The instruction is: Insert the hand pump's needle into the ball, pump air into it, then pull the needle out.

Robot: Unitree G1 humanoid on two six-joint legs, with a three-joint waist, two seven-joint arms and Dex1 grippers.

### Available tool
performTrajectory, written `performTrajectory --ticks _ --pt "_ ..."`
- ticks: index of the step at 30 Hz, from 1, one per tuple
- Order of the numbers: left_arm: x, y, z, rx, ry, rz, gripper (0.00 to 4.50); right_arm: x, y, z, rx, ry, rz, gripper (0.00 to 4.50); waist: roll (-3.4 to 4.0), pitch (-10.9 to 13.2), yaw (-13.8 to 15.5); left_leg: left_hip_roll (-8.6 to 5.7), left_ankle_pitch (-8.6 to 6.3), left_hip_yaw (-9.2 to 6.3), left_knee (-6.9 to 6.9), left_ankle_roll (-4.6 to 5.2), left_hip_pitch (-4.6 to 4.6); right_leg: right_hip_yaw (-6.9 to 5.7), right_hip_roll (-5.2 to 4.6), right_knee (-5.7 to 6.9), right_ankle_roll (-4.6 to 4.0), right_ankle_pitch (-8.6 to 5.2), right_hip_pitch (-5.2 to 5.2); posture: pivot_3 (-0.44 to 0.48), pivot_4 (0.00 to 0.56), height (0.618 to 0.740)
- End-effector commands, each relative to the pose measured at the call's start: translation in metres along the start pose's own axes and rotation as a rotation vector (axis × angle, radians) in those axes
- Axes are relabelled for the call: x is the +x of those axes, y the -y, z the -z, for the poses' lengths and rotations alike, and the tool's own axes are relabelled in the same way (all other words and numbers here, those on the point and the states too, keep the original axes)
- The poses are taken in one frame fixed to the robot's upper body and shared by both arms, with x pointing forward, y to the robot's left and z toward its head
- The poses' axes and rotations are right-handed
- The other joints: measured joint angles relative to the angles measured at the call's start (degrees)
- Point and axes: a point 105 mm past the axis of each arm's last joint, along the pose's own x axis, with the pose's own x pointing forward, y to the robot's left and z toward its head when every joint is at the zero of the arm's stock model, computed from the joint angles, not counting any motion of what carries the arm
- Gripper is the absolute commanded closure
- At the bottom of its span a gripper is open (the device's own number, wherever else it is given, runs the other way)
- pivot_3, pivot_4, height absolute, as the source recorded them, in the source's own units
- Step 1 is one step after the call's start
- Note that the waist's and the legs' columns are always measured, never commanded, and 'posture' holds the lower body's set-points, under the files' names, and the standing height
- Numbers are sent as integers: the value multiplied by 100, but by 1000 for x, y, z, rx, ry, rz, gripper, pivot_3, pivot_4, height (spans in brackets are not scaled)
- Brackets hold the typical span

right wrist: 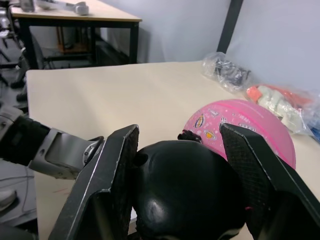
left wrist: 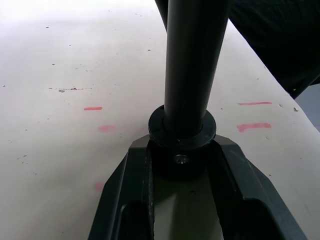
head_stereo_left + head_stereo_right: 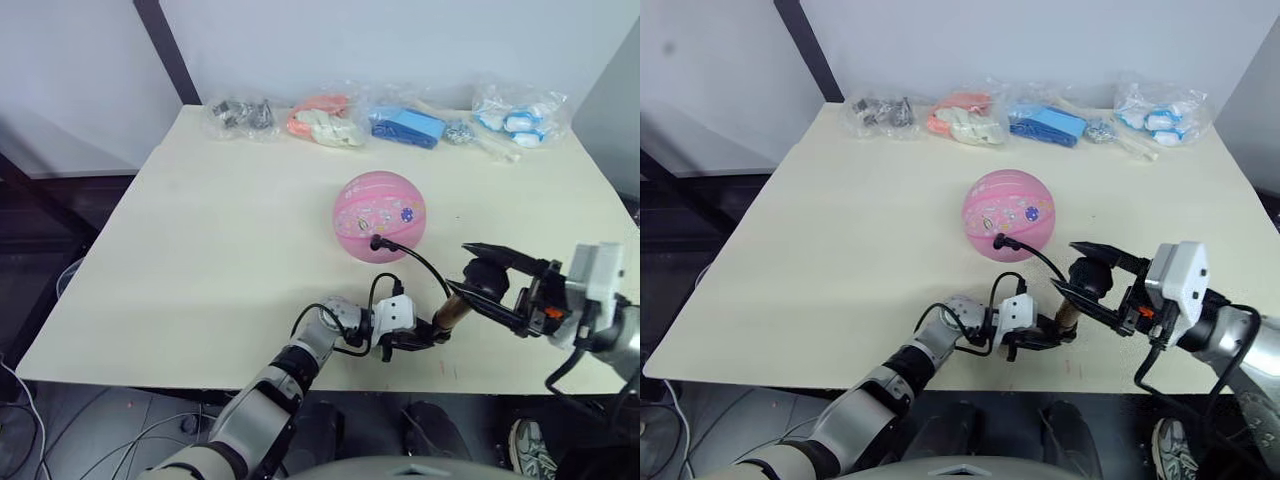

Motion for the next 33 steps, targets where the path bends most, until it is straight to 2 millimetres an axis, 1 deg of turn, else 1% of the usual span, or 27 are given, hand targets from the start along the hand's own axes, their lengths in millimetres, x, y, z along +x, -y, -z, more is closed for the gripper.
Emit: performTrajectory --ticks 1,4,5,8,12,17,18,19,21,22,23,24,28,33 --pt "-6 9 21 -79 -55 7 3470 2 -14 49 115 -131 -16 2342 1 -2 -6 1 0 -1 0 0 0 0 2 0 0 0 0 0 150 740" --pt "-7 8 19 -76 -50 5 3470 4 -17 61 124 -148 -7 2342 1 -2 -7 1 0 -2 -1 0 0 0 4 0 -7 4 0 0 150 740" --pt "-7 8 19 -75 -50 5 3470 5 -18 64 126 -150 -5 2342 2 -2 -7 1 0 -3 -1 0 0 -1 5 0 -20 12 -1 0 150 740" --pt "-8 7 18 -73 -47 4 3470 5 -21 73 130 -166 -4 2342 2 -2 -15 1 0 -5 -2 0 0 -1 7 0 -21 12 -1 0 150 740" --pt "-11 7 18 -77 -42 1 3470 5 -22 77 140 -163 8 2342 3 -3 -40 2 0 -8 -3 0 0 -1 10 0 -22 12 -2 0 150 740" --pt "-12 5 14 -93 -20 -7 3470 6 -20 74 134 -148 16 2342 4 -3 -107 3 0 -15 -3 -1 0 -2 14 0 -22 12 -2 0 150 740" --pt "-13 3 12 -96 -6 -15 2464 6 -19 72 131 -142 20 2342 4 -2 -111 3 0 -15 -4 -1 0 -2 15 0 -22 12 -2 0 150 740" --pt "-13 2 10 -98 4 -20 2150 6 -18 71 128 -137 23 2342 7 -1 -113 3 0 -15 -4 -1 0 -2 15 0 -22 13 -2 0 150 740" --pt "-15 0 7 -98 18 -23 1260 6 -16 70 123 -132 31 2342 8 -2 -109 2 0 -16 -4 -1 -1 -1 14 0 -22 13 -2 0 150 740" --pt "-16 0 6 -96 24 -21 665 5 -15 69 119 -132 32 2342 8 -2 -108 2 0 -16 -3 -1 -2 -1 14 0 -22 13 -2 0 150 740" --pt "-18 0 4 -93 31 -23 267 4 -14 68 114 -128 35 2342 8 -2 -108 2 0 -16 -2 -1 -2 0 14 0 -23 13 -2 0 150 740" --pt "-20 -1 3 -91 38 -26 19 4 -12 65 109 -121 41 2342 8 0 -108 1 1 -16 -2 -2 -3 0 13 0 -23 13 -2 0 150 740" --pt "-31 -2 -2 -82 66 -32 19 2 -7 56 84 -105 50 2342 23 15 -111 1 1 -16 -2 -3 -4 3 14 0 -23 13 -6 0 150 740" --pt "-51 1 -11 -58 109 -33 19 0 2 37 27 -80 48 2342 40 32 -101 0 1 -18 -3 -3 -14 5 5 1 -26 14 -13 0 150 740"
